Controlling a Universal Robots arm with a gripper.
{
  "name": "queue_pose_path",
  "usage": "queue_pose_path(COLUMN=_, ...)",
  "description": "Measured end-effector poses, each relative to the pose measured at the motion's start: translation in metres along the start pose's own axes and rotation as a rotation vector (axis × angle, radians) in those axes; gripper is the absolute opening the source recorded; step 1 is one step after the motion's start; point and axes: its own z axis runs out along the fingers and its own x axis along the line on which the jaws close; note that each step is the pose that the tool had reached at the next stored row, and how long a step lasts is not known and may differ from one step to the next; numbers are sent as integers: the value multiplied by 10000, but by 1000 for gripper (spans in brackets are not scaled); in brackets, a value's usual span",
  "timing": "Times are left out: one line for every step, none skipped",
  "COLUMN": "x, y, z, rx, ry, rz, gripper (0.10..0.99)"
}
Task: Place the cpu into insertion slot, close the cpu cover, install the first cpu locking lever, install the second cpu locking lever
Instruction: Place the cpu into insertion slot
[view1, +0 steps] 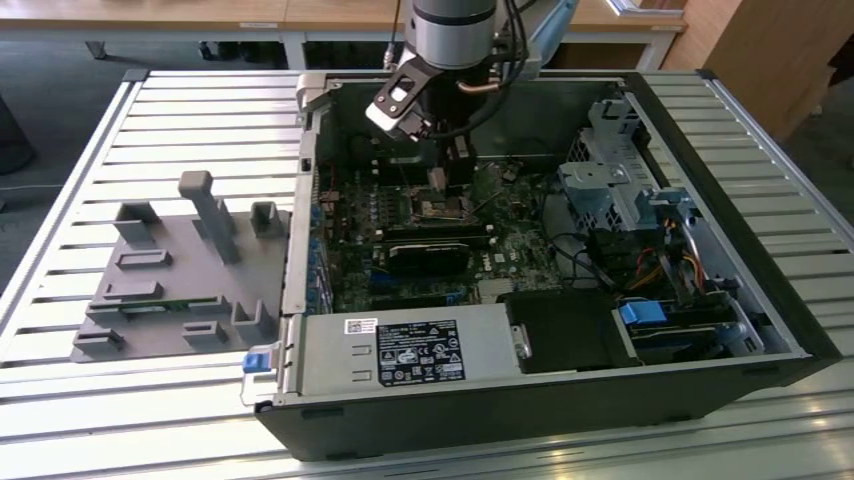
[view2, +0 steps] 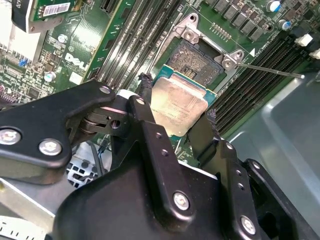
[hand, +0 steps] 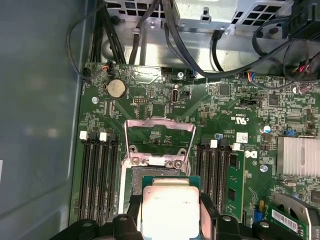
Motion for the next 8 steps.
queue_pose_path(x=0, y=-1, z=3, rx=1, ry=-1, rz=0, gripper=541)
queue_pose_path(x=0, y=-1, z=6, rx=1, ry=-1, rz=1, gripper=541)
queue_pose_path(x=0, y=-2, z=14, rx=1, ry=-1, rz=1, gripper=541)
queue_pose_path(x=1, y=-3, z=26, rx=0, ry=0, rz=2, gripper=541)
queue_pose_path(x=2, y=-4, z=39, rx=1, ry=-1, rz=2, gripper=541)
queue_pose_path(x=3, y=-5, z=52, rx=0, ry=0, rz=1, gripper=541)
queue_pose_path(x=5, y=-7, z=64, rx=1, ry=-1, rz=4, gripper=541)
queue_pose_path(x=8, y=-9, z=78, rx=1, ry=-1, rz=9, gripper=541)
